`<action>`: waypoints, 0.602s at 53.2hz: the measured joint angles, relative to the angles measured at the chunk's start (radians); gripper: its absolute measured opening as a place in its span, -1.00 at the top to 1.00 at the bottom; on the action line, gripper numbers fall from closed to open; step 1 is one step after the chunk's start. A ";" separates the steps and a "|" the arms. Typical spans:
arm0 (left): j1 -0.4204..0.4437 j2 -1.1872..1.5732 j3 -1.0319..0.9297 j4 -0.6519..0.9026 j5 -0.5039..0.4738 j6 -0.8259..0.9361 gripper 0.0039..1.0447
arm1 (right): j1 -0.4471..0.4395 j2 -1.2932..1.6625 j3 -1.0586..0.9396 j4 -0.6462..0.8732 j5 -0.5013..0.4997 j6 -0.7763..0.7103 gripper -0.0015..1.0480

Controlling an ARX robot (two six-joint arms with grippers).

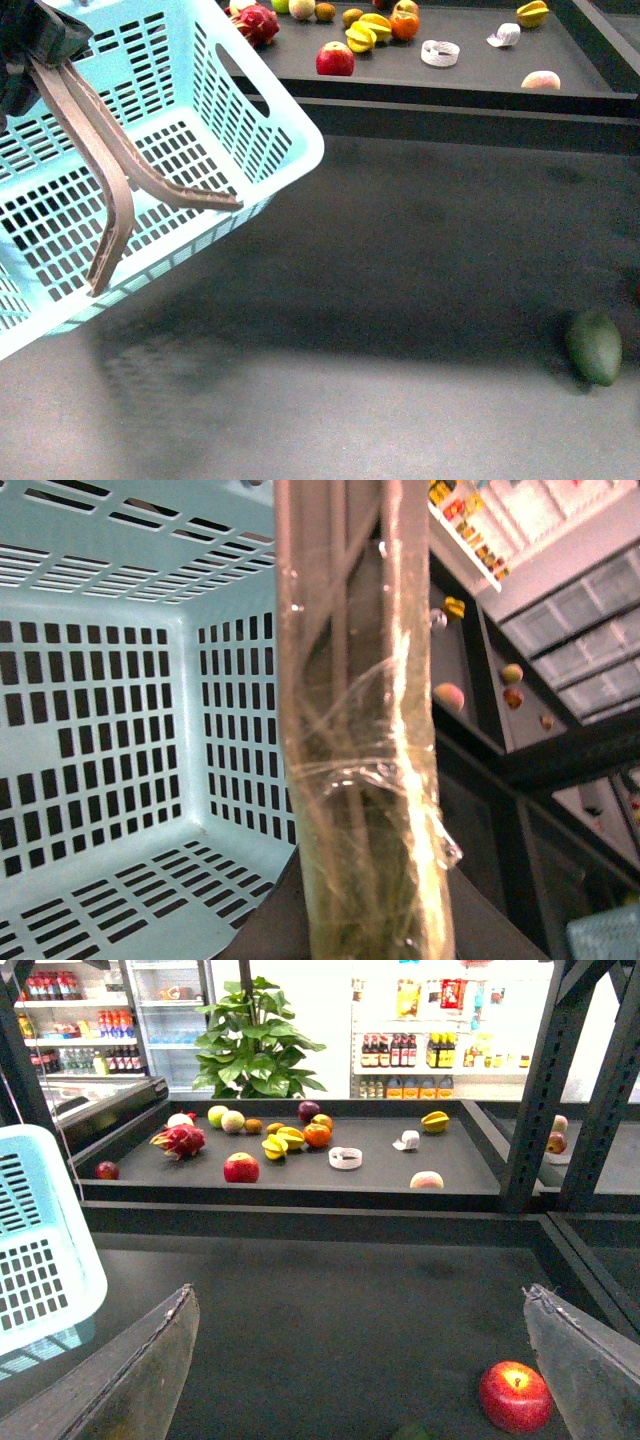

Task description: Pick mango with right arm and hold basket with left

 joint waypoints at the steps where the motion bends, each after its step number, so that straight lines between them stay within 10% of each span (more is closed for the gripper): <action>1: -0.014 -0.008 -0.017 0.000 0.006 0.028 0.82 | 0.000 0.000 0.000 0.000 0.000 0.000 -0.85; 32: -0.372 -0.077 -0.133 0.090 0.000 0.254 0.82 | 0.000 0.000 0.000 0.000 0.000 0.000 -0.85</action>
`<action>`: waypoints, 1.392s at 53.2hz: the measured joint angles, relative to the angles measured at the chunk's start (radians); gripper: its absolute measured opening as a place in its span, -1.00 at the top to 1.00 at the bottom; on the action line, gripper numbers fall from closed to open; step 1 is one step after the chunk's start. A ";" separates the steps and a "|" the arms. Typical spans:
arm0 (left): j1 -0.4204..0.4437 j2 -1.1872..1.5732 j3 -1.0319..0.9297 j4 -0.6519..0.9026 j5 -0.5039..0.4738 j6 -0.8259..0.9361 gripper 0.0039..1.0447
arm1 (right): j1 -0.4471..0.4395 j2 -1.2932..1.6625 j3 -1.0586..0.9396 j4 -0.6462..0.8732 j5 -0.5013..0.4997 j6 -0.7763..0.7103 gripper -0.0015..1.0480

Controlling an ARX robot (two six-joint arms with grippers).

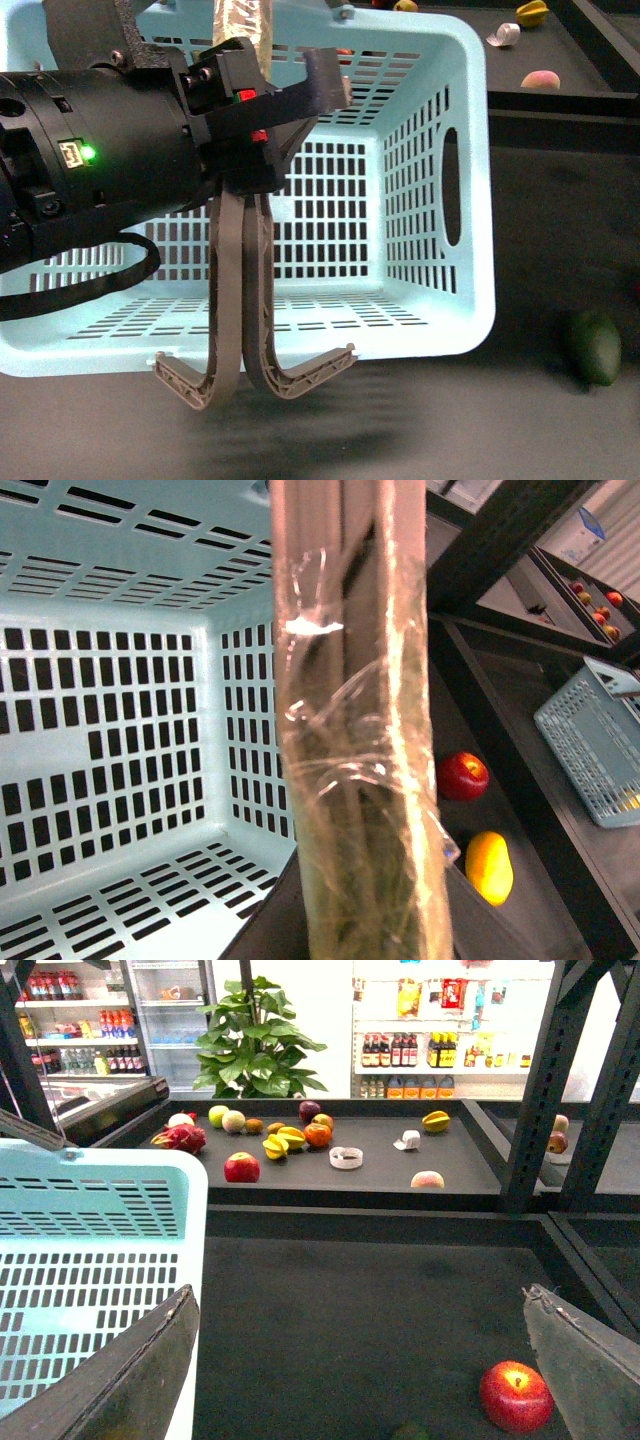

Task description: Pick mango with right arm and hold basket with left

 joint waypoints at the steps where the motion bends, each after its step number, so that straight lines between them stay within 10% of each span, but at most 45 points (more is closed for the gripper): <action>1: -0.003 0.000 0.000 0.003 -0.001 -0.002 0.82 | 0.000 0.000 0.000 0.000 0.000 0.000 -0.85; 66: -0.090 0.013 0.023 -0.005 -0.058 -0.035 0.82 | 0.002 0.002 0.000 0.002 0.012 -0.001 -0.85; 74: -0.089 0.013 0.023 -0.005 -0.059 -0.035 0.82 | -0.080 0.195 0.000 0.216 0.143 -0.016 -0.85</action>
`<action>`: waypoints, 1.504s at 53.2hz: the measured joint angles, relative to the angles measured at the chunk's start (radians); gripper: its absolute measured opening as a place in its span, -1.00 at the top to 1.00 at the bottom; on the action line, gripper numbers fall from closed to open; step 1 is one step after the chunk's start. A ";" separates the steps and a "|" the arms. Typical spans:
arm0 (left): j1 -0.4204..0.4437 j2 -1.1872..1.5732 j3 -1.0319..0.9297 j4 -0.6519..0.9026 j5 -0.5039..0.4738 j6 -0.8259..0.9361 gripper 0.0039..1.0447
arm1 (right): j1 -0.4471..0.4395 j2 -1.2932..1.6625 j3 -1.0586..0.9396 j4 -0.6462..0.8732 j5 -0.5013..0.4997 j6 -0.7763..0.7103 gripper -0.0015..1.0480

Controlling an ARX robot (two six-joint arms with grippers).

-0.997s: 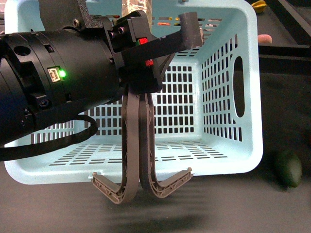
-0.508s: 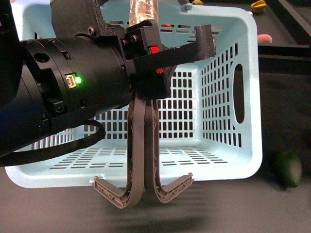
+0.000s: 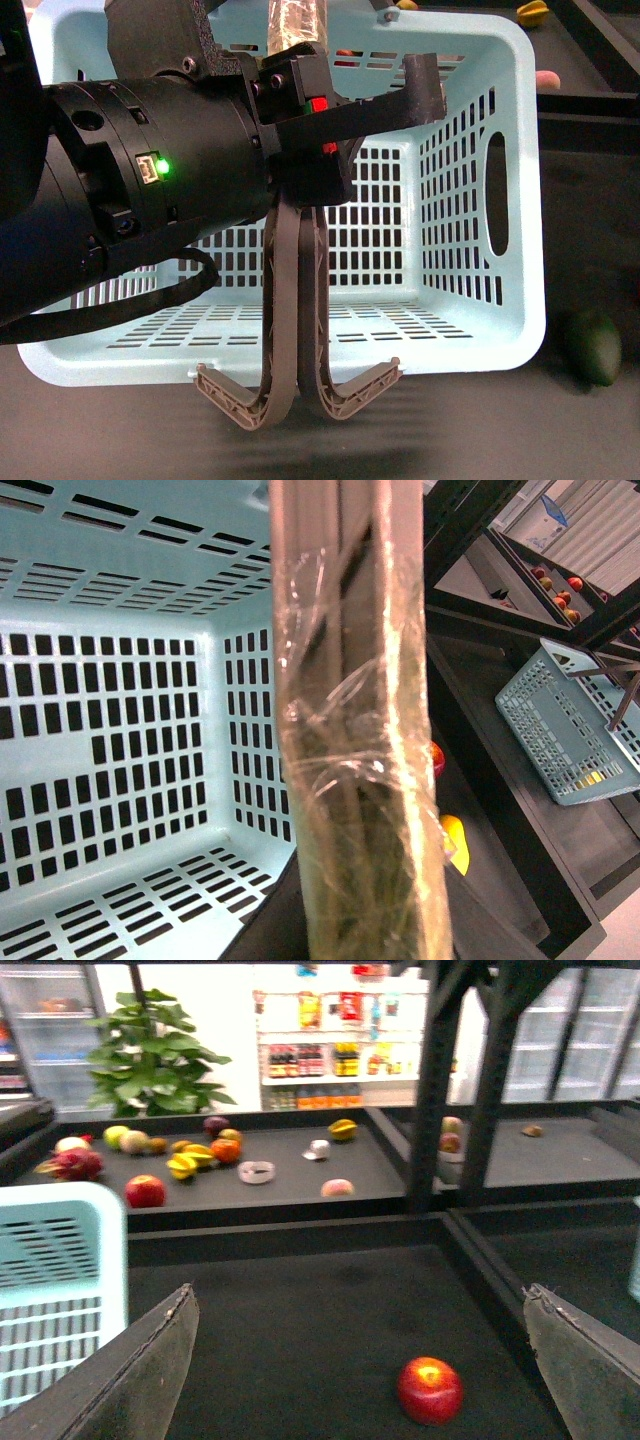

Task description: Pick mango with right arm and hold basket with left

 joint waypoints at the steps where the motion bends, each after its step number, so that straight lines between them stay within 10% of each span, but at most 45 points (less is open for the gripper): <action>1: 0.000 0.000 0.000 0.000 0.000 0.000 0.82 | -0.031 0.052 0.000 0.047 -0.019 0.000 -0.85; 14: 0.000 0.000 0.000 0.000 -0.001 0.000 0.82 | -0.293 0.788 0.053 0.587 -0.188 -0.002 -0.85; 31: 0.000 0.000 0.000 0.000 -0.001 0.000 0.82 | -0.384 1.563 0.243 0.875 -0.233 -0.064 -0.85; 80: 0.000 0.000 0.000 0.000 -0.001 0.000 0.82 | -0.421 2.364 0.793 0.750 -0.146 -0.064 -0.85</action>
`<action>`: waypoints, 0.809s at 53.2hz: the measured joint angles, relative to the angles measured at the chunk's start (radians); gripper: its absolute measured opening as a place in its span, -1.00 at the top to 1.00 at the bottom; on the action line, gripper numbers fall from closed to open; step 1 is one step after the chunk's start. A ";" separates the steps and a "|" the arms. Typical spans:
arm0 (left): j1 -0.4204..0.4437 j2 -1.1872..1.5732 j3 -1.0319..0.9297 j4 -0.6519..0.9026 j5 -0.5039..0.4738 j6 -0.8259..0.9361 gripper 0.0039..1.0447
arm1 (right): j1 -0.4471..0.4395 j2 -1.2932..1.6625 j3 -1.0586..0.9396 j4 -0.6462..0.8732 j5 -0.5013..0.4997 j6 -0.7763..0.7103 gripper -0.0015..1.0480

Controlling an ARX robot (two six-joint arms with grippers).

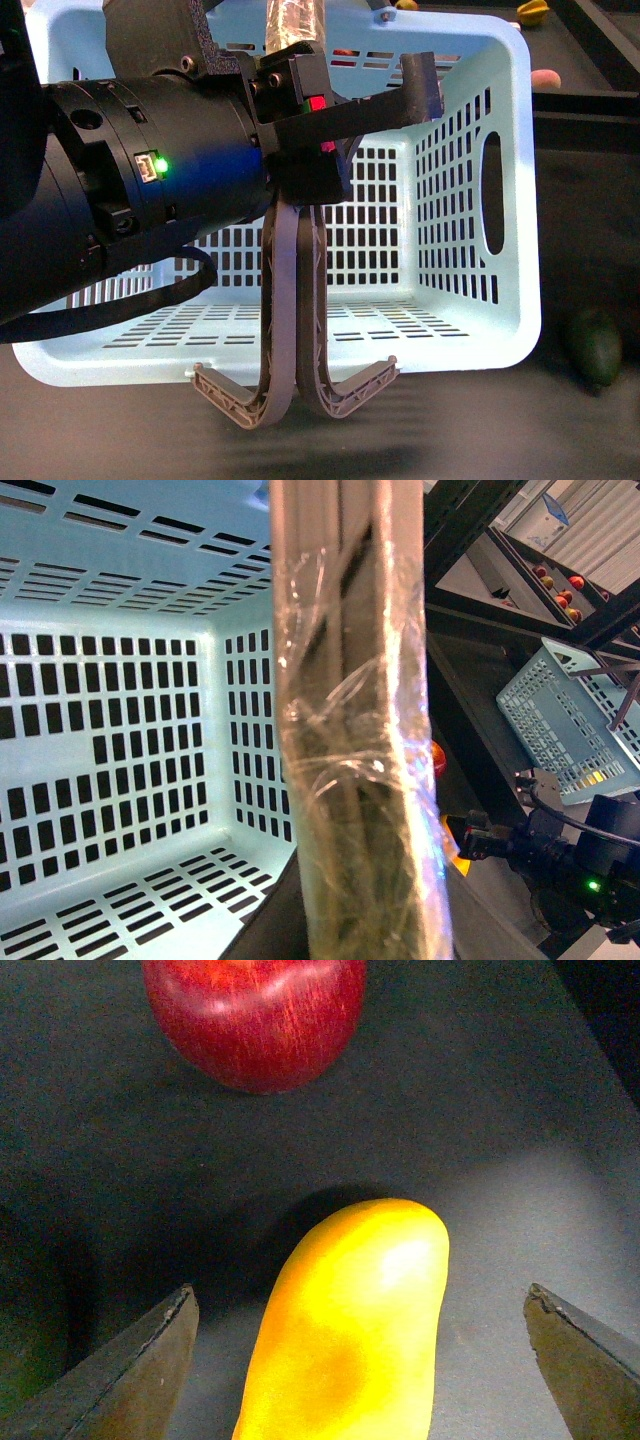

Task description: Pick mango with right arm and hold basket with left

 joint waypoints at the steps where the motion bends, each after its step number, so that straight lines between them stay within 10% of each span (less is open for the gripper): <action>1: 0.000 0.000 0.000 0.000 0.000 0.000 0.82 | 0.001 0.004 0.005 -0.003 0.000 0.000 -0.85; 43: 0.000 0.000 0.000 0.000 -0.001 0.000 0.82 | 0.039 0.155 0.119 -0.125 0.005 0.041 -0.85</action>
